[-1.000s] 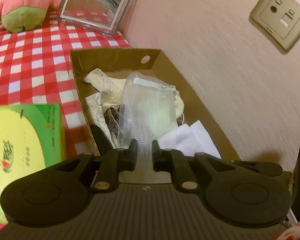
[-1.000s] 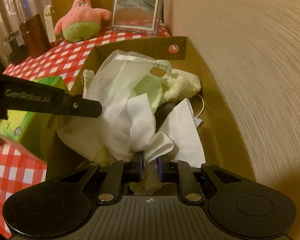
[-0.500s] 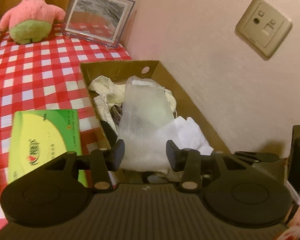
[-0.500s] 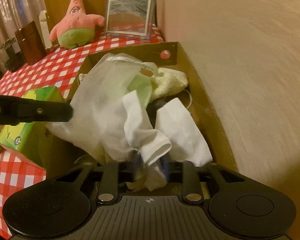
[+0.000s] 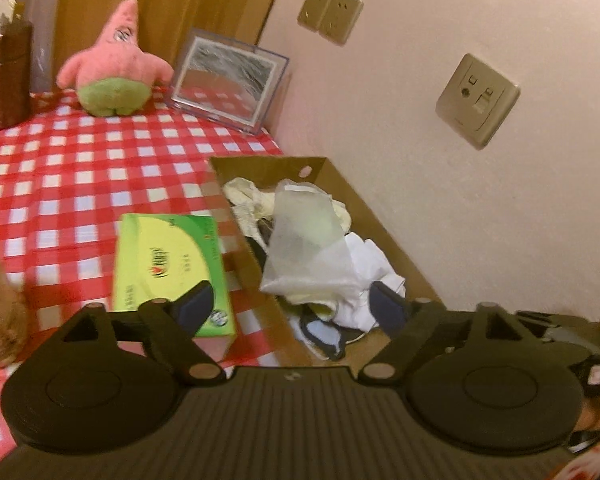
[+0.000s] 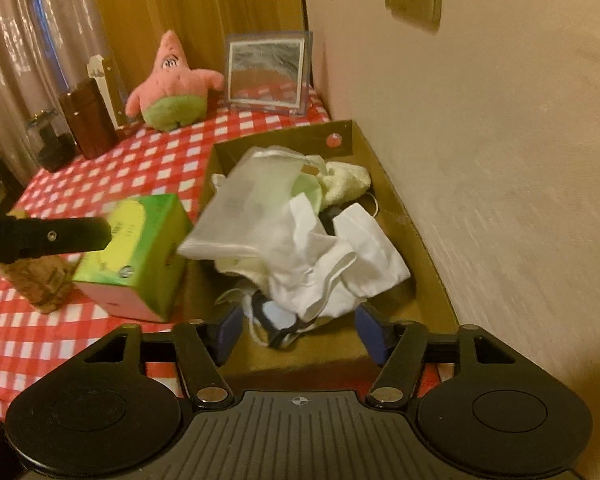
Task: Organize soft objects
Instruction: 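Withdraw both grippers from the tray back over the table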
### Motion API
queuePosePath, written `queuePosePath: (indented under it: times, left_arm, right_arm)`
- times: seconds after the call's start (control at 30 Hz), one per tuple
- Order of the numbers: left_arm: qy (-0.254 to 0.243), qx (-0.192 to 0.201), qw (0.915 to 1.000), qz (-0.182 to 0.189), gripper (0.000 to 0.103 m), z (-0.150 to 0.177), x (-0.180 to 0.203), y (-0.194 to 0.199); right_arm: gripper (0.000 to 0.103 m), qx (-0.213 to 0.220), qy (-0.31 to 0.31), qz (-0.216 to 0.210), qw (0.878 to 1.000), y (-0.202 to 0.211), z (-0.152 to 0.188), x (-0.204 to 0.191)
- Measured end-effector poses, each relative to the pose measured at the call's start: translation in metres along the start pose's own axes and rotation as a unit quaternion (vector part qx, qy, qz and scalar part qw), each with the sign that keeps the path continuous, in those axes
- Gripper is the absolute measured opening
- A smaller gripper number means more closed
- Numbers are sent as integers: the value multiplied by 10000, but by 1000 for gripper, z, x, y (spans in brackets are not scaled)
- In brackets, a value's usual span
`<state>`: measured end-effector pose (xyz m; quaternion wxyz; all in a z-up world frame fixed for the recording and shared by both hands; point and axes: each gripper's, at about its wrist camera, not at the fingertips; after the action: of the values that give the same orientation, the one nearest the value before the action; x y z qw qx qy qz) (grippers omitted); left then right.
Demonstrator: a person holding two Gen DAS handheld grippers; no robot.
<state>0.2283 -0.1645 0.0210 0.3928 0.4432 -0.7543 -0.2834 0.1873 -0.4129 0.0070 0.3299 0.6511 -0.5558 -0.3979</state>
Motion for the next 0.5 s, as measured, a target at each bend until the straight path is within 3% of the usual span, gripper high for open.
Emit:
queuePosePath:
  times: [0.17, 0.5]
  left_arm:
    - [-40, 150, 9994, -296, 95, 19, -4, 33]
    - [45, 30, 9989, -468, 101, 63, -10, 80]
  right_arm:
    - [78, 119, -115, 157, 9997, 29, 15, -19]
    - [81, 338, -348, 290, 9984, 76, 51, -55]
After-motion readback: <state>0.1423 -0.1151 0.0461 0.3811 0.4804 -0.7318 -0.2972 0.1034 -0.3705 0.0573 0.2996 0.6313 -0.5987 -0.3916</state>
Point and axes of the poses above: each gripper's, at about its wrist camera, not at the fingertips, and y roughly against the way its jaws point, x to its right, z to its underside, and after that the axes turned 13 degrees about -x, right-handed
